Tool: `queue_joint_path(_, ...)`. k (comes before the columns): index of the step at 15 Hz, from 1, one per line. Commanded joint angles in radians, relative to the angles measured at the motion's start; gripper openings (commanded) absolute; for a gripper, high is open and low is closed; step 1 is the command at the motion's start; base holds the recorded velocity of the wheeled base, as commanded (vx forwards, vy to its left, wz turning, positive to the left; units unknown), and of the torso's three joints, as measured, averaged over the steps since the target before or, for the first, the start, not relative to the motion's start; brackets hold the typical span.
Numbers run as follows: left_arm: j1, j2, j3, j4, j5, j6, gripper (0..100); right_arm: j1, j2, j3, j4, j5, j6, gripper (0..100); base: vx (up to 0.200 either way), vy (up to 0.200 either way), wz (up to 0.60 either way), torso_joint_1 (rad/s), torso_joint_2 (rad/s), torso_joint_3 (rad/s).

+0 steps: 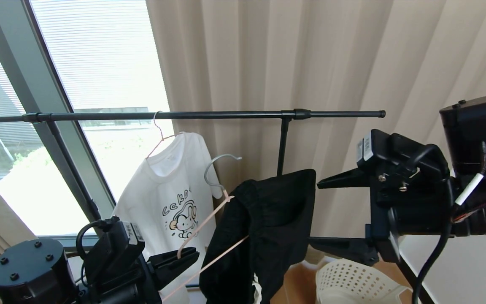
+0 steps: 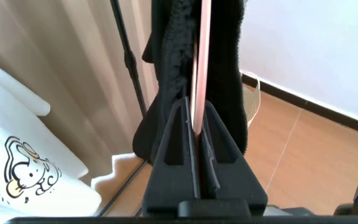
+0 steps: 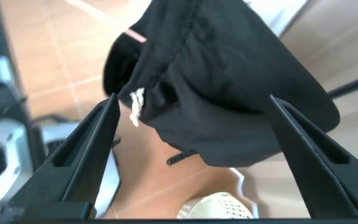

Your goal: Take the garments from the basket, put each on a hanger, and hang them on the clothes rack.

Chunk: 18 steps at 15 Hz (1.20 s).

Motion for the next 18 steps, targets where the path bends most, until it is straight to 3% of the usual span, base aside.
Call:
queue_joint_path(1,0.000,-0.002,0.004,-0.016,-0.011,0.004,0,-0.113,0.012,-0.170,0.208,0.145,-0.154,100,0.000,0.000,0.00,0.000,0.00,0.000)
queue_joint_path(4,-0.007,-0.002,0.004,-0.022,-0.031,0.005,0,-0.148,0.164,-0.386,0.514,0.287,-0.369,100,0.000,0.000,0.00,0.000,0.00,0.000)
queue_joint_path(6,-0.016,0.001,0.004,-0.022,-0.040,0.007,0,-0.170,0.262,-0.466,0.581,0.367,-0.493,100,0.000,0.000,0.00,0.000,0.00,0.000)
queue_joint_path(8,-0.022,-0.001,0.004,-0.022,-0.074,0.008,0,-0.171,0.345,-0.549,0.620,0.410,-0.531,100,0.000,0.000,0.00,0.000,0.00,0.000)
queue_joint_path(11,-0.053,-0.001,0.004,-0.022,-0.072,0.008,0,-0.167,0.498,-0.647,0.649,0.412,-0.597,100,0.000,0.000,0.00,0.000,0.00,0.000)
queue_joint_path(14,-0.057,0.001,0.004,-0.022,-0.071,0.008,0,-0.167,0.549,-0.664,0.696,0.415,-0.645,100,0.000,0.000,0.00,0.000,0.00,0.000)
queue_joint_path(18,-0.066,0.002,0.004,-0.022,-0.071,0.008,0,-0.167,0.576,-0.670,0.699,0.453,-0.645,100,0.000,0.000,0.00,0.000,0.00,0.000)
